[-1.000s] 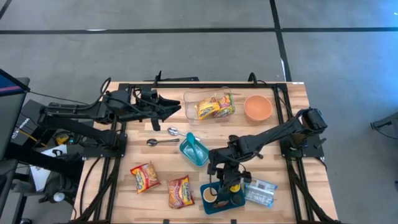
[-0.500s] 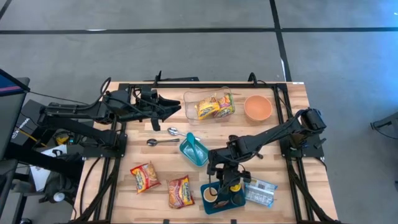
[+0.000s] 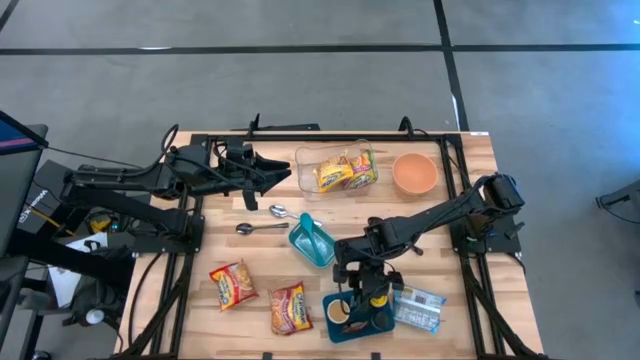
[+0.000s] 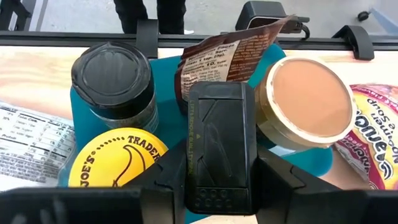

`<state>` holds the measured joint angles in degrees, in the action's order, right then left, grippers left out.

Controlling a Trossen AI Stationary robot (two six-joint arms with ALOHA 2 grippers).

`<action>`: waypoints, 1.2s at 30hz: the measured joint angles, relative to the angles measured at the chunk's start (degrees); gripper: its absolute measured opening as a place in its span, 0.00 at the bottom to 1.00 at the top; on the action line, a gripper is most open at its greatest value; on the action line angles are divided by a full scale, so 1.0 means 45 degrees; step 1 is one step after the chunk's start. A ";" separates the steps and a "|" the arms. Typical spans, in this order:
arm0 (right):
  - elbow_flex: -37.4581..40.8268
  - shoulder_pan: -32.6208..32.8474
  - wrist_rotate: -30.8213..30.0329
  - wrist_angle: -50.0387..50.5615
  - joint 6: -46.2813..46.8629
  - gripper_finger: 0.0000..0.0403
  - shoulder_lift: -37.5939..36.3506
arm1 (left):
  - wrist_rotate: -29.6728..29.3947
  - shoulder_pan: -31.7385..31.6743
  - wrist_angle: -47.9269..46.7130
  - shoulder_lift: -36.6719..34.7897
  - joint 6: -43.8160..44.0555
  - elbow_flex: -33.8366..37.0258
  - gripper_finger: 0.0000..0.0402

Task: Pick & Place Food Item
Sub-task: Put the black seasoning can into the blue bin

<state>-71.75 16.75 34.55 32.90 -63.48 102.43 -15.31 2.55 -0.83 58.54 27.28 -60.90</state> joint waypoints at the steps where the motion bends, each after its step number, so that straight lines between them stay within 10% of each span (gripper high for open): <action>1: 0.0000 0.0000 0.0000 0.0009 -0.0030 0.30 0.0000 | -0.0005 0.0000 -0.0002 0.0000 0.0002 0.0000 0.31; 36: 0.0287 -0.0005 0.0095 0.0112 -0.0662 0.30 0.0009 | 0.0015 0.0000 0.0003 0.0000 -0.0003 0.0000 0.31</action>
<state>-70.46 16.73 34.97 33.41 -66.46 102.47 -15.25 2.55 -0.82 58.54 27.27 -60.90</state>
